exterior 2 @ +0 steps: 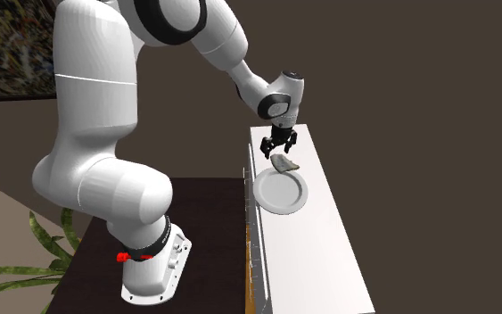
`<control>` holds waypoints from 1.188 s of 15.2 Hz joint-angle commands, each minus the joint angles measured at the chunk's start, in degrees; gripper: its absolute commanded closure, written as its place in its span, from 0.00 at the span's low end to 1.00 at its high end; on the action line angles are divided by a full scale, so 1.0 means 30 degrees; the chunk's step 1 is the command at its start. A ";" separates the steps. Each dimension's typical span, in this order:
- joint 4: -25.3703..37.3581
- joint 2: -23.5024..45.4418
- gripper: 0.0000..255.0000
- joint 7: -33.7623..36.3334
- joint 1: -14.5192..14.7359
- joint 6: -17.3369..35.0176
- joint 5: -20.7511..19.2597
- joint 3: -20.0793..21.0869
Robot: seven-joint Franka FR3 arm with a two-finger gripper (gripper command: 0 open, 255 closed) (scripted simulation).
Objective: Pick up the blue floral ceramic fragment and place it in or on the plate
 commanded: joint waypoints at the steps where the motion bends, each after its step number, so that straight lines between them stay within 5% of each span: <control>1: 0.0026 0.0111 0.00 -0.0063 -0.0066 0.0087 0.0081 0.0073; 7: 0.0026 0.0109 0.00 -0.0061 -0.0065 0.0085 0.0079 0.0072; 8: 0.0026 0.0109 1.00 -0.0061 -0.0065 0.0085 0.0079 0.0072; 18: -0.0038 -0.0120 1.00 0.0032 0.0046 -0.0071 -0.0073 -0.0074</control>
